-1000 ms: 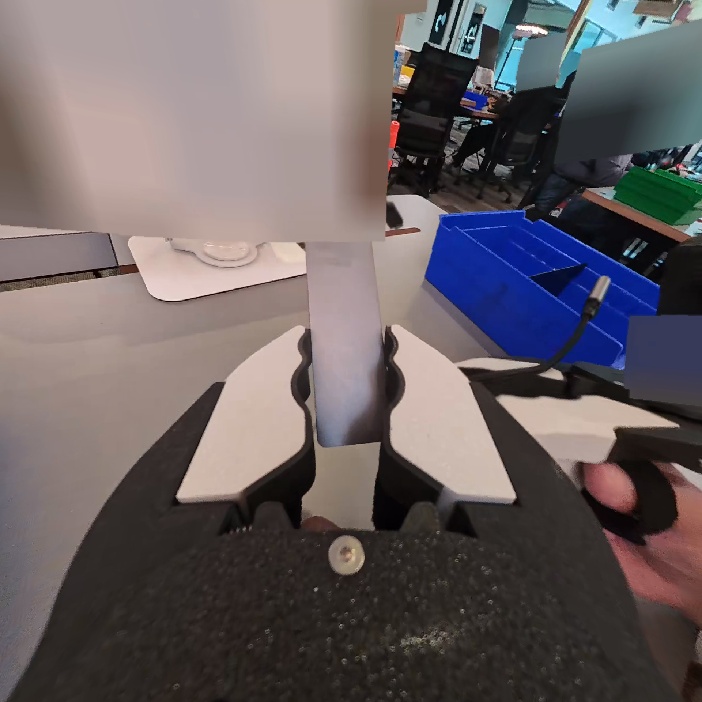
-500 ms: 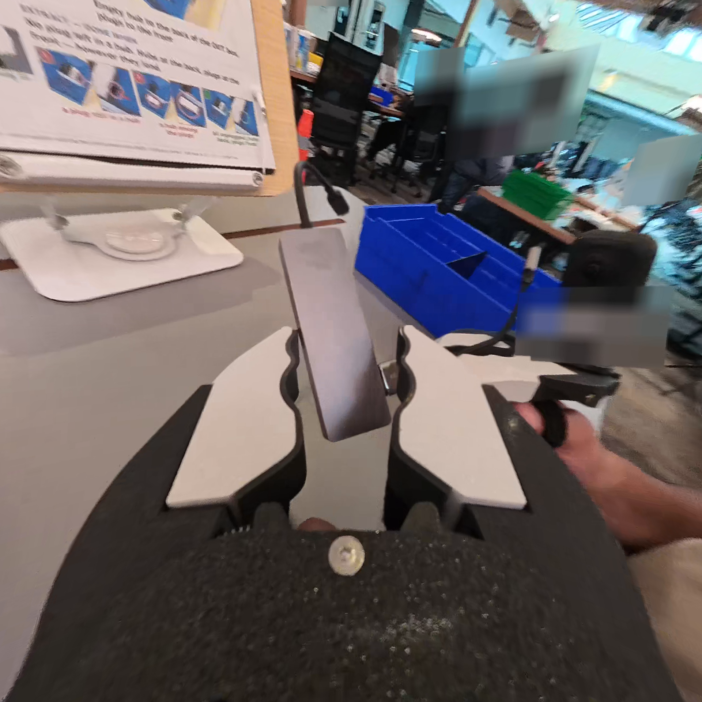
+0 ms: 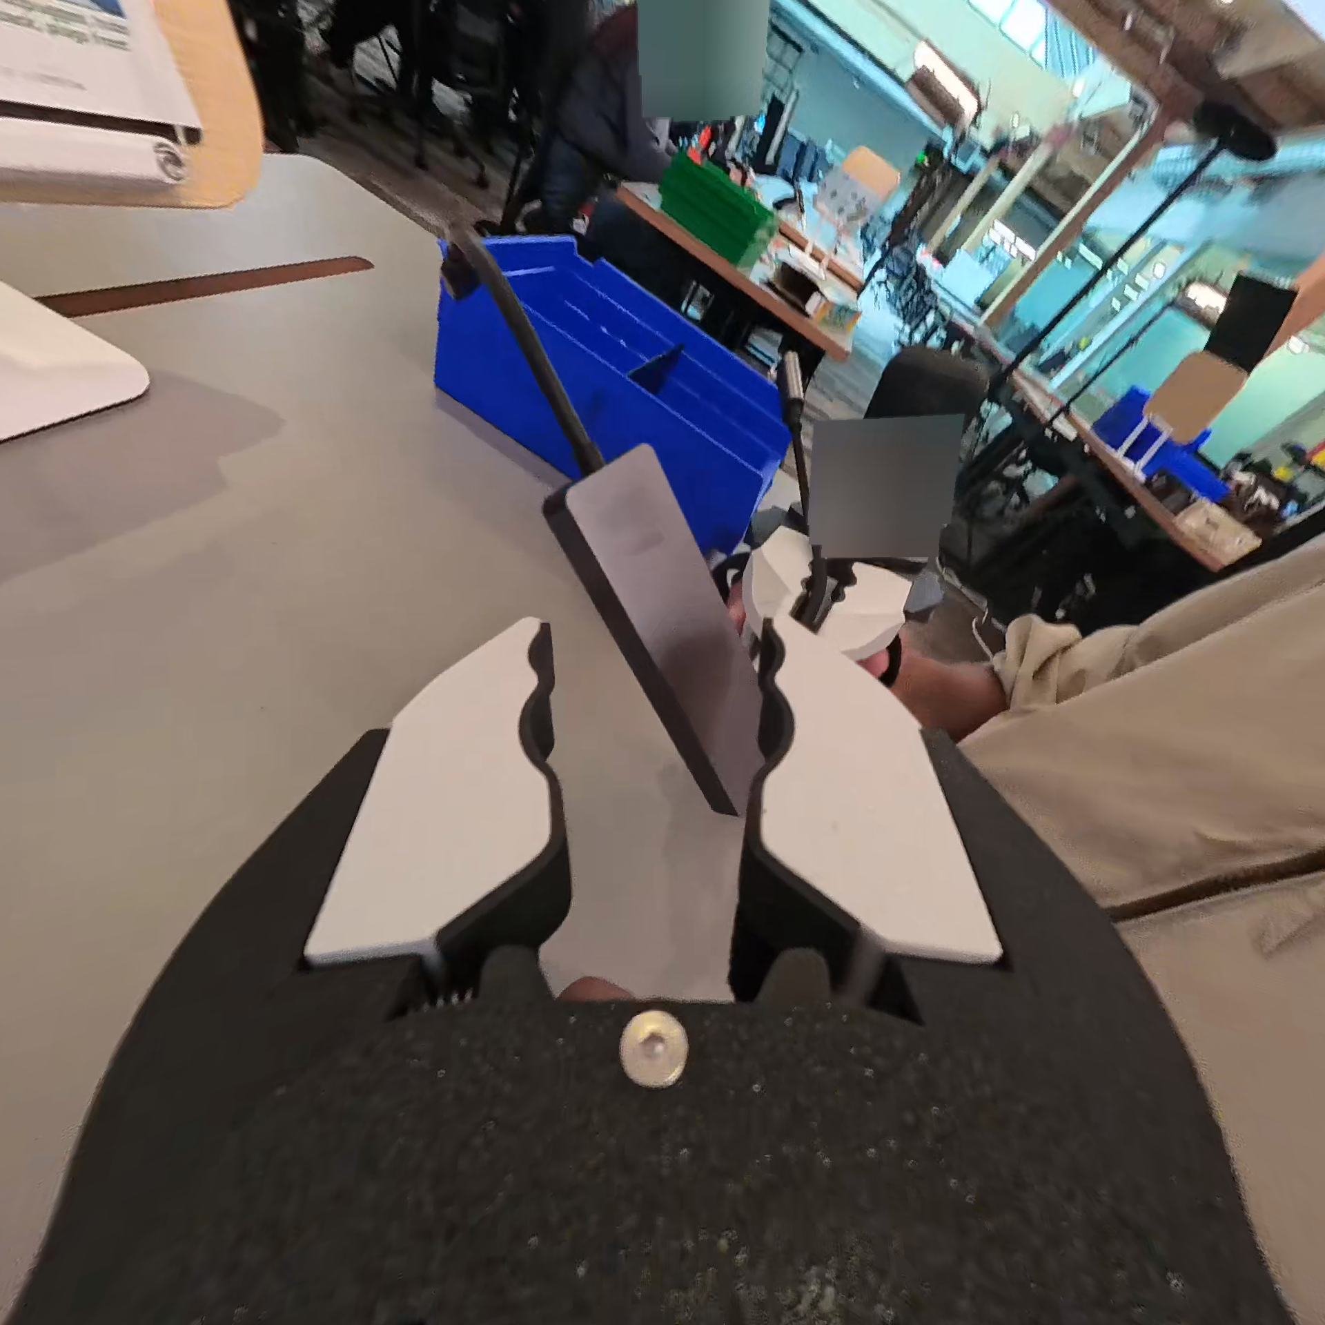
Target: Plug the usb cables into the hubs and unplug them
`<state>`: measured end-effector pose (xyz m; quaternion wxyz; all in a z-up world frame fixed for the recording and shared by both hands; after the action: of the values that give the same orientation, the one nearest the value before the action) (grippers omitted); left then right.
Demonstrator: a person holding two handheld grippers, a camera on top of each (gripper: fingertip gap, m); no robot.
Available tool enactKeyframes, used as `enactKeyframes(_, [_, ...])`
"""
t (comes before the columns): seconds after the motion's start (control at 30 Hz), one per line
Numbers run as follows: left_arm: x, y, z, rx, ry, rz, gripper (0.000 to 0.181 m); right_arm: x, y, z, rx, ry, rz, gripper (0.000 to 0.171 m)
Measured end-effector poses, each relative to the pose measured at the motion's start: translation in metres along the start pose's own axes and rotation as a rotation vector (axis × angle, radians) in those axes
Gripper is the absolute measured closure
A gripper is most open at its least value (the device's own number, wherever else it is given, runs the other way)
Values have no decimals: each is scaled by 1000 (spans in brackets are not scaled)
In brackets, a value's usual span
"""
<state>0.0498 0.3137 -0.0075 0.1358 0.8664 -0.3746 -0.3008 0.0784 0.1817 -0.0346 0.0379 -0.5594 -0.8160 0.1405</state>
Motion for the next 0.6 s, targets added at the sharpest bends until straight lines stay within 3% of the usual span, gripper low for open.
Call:
enactKeyframes(0.1, [5,4,0,29,-40,22,130,-2,-3,-1,-20,14,-30,164])
enactKeyframes(0.2, [9,15,-2,0,-10,183,139,-2,-13,-2,-56,37,-119,164])
enactKeyframes(0.27, [9,22,-4,3,9,282,158,0,-17,0,-95,20,-151,164])
enactKeyframes(0.37, [4,26,-6,-29,22,371,170,0,-12,2,-103,2,-140,164])
enactKeyframes(0.6, [5,14,-1,-5,-33,252,170,4,7,13,-24,-120,-92,157])
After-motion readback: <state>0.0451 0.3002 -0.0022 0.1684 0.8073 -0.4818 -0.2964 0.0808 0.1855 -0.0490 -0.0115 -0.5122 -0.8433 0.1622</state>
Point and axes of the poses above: each gripper's, where its closed fingertips meet, x out along the fingers, z out of its underside, y = z × x across the jaws, the point moved 5 cm from there along -x, back along the fingers, and after that the axes turned 13 degrees about -y, right-handed, at the moved point
